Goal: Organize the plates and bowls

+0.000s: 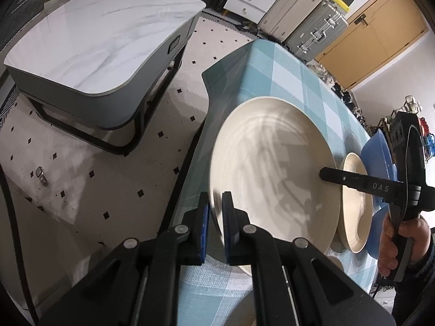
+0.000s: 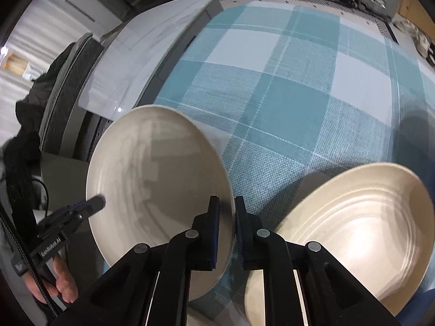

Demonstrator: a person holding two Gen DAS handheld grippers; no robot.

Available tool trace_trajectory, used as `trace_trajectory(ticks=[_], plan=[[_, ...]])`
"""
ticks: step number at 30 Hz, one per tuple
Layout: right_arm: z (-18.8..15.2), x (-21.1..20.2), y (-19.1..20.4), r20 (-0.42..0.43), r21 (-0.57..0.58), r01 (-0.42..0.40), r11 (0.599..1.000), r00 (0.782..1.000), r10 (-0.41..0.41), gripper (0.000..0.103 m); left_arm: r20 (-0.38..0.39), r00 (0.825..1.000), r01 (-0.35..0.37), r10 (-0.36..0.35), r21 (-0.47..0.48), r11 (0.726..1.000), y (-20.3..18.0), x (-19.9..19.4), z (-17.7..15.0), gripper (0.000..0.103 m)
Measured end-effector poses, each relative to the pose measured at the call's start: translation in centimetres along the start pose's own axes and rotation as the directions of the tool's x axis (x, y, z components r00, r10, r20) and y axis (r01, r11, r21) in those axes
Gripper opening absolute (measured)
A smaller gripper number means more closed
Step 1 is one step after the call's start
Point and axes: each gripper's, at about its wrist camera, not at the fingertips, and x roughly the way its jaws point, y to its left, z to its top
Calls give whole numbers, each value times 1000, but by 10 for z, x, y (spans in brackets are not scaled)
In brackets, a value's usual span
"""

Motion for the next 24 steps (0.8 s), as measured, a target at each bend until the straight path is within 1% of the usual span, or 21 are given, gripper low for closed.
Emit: trace_trajectory(ticks=[3,8,15,18,24], plan=[[0,4,-4,-12,33,-5,999,1000,5,9,-12,1000,10,-10,-12,1000,1,3,1,6],[3,4,-2,-8,35,1,999,1000,-1,9,-26,999,29,-30,-23,999,1,4,4,6],[3,-11,3,9,21,19,1000,1000,-19,8,-26,999,31,-31,-11,999,-5,0,10,6],[2,-19,-1,36,43,25,999,999,-26,9,-31,999,22,-22,2,1000,-10,-2,10,6],[-3,-24,-3,39,57,20,998,999,-22,8,-47,998,32,-32,2,999,-14,-9,8,6]])
